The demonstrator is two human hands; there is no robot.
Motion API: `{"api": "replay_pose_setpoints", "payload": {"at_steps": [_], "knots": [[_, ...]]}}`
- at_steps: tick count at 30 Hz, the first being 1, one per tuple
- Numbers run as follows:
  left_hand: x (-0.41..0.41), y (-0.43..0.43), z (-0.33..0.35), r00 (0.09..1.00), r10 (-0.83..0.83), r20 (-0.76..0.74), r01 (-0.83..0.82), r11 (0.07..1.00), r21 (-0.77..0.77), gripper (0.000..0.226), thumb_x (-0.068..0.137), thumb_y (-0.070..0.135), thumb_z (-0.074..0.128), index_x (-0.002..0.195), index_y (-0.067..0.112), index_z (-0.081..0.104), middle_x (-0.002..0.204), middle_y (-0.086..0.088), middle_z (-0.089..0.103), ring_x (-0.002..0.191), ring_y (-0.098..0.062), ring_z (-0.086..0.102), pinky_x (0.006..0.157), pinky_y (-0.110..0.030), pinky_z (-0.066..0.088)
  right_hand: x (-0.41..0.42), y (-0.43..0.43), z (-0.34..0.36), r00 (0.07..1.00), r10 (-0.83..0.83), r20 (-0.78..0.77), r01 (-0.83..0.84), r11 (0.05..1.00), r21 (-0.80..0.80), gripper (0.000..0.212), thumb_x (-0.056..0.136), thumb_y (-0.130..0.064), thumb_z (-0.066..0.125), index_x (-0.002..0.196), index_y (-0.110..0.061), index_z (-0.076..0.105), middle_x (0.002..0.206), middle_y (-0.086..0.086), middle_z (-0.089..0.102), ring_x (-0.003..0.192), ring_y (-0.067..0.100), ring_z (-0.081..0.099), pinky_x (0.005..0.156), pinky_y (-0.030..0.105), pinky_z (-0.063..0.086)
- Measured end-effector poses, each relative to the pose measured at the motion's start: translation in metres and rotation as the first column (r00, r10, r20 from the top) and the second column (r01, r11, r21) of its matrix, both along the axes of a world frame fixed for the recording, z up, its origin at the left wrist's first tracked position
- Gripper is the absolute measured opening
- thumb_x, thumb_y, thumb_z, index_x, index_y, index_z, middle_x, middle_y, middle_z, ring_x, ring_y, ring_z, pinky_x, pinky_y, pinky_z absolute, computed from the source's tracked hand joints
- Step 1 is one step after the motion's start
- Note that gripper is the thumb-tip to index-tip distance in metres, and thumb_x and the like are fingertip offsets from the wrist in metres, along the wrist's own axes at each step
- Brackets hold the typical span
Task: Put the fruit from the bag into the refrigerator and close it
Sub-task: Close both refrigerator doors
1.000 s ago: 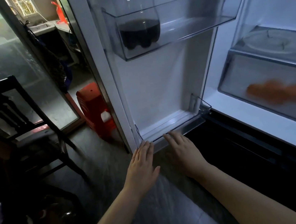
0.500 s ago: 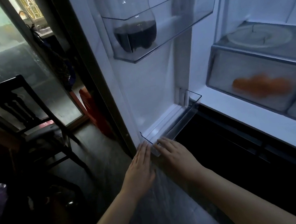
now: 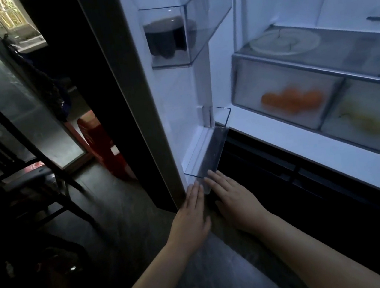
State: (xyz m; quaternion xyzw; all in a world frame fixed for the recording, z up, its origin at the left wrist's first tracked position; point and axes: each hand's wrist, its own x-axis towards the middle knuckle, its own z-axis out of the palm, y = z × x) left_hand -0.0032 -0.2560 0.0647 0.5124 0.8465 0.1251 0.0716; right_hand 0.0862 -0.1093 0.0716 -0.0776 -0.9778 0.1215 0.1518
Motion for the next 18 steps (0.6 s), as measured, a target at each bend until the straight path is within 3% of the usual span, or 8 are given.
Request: {"api": "replay_pose_setpoints", "payload": {"at_steps": [2,6,9,12,18], "knots": [[0.012,0.008,0.000,1.000,-0.017,0.006,0.017,1.000,-0.007,0.074,0.095,0.030,0.042,0.149,0.010,-0.005,0.156,-0.001,-0.017,0.143,-0.013,-0.017,0.119,-0.031,0.009,0.008,0.008,-0.003,0.999,-0.025,0.048,0.025,1.000,-0.010,0.070,0.088,-0.026,0.057,0.147,-0.009,0.025,0.155,0.006,0.014,0.144,0.021,0.012,0.113,0.027,-0.001],[0.028,0.017,0.002,0.983,-0.143,-0.116,0.149,0.987,0.053,0.066,0.084,0.027,0.053,0.143,0.007,0.034,0.152,-0.010,0.029,0.142,-0.023,0.025,0.110,-0.038,0.034,0.033,0.022,0.000,0.995,-0.102,0.018,0.103,0.995,-0.021,0.065,0.079,-0.013,0.069,0.138,-0.004,0.044,0.146,0.014,0.040,0.135,0.030,0.037,0.109,0.042,0.032],[0.037,0.019,0.010,0.962,-0.196,-0.191,0.235,0.949,0.211,0.052,0.080,0.022,0.054,0.131,0.010,0.052,0.137,-0.008,0.049,0.127,-0.021,0.046,0.101,-0.037,0.043,0.052,0.026,0.006,0.990,-0.131,-0.059,0.129,0.990,-0.049,0.063,0.081,-0.014,0.068,0.138,-0.004,0.042,0.145,0.015,0.041,0.135,0.029,0.038,0.110,0.040,0.033],[0.044,0.020,0.022,0.945,-0.138,-0.298,0.235,0.917,0.321,0.051,0.081,0.020,0.056,0.131,0.014,0.051,0.136,-0.005,0.047,0.125,-0.019,0.044,0.102,-0.038,0.040,0.068,0.025,0.019,0.973,-0.158,-0.169,0.149,0.987,-0.068,0.062,0.085,-0.017,0.064,0.140,-0.006,0.039,0.147,0.013,0.038,0.135,0.026,0.036,0.110,0.034,0.032],[0.053,0.031,0.040,0.876,0.034,-0.480,0.117,0.953,0.280,0.078,0.077,0.025,0.063,0.147,0.018,0.030,0.154,-0.009,0.019,0.143,-0.030,0.016,0.114,-0.048,0.020,0.091,0.017,0.043,0.938,-0.118,-0.325,0.126,0.992,0.003,0.058,0.086,-0.012,0.054,0.141,-0.004,0.037,0.148,0.018,0.028,0.139,0.028,0.028,0.115,0.033,0.024]]}}
